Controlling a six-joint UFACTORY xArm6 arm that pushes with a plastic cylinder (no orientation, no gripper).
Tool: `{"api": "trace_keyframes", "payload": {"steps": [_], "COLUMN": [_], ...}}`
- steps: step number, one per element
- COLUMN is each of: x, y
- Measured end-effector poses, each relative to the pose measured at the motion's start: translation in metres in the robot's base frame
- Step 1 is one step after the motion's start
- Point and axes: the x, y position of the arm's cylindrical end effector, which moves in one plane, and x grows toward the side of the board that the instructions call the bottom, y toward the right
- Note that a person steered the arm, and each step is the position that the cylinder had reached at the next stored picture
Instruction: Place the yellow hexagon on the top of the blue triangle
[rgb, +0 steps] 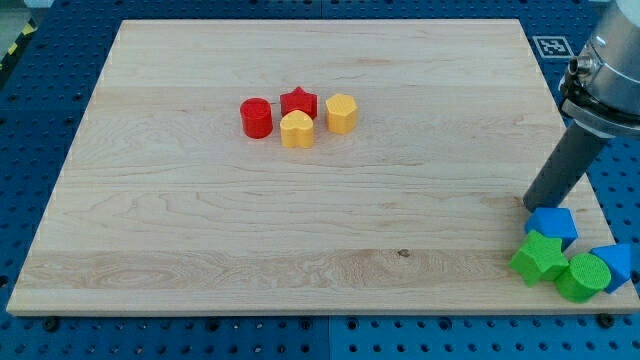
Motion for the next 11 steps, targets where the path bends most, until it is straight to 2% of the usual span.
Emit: {"api": "trace_keyframes", "payload": {"steps": [1, 2, 3, 4, 6, 9, 11], "x": [-0.020, -0.084, -0.169, -0.217, -0.218, -0.153, -0.139], "y": [0.007, -0.030, -0.091, -0.162, -0.255, -0.254, -0.213]}}
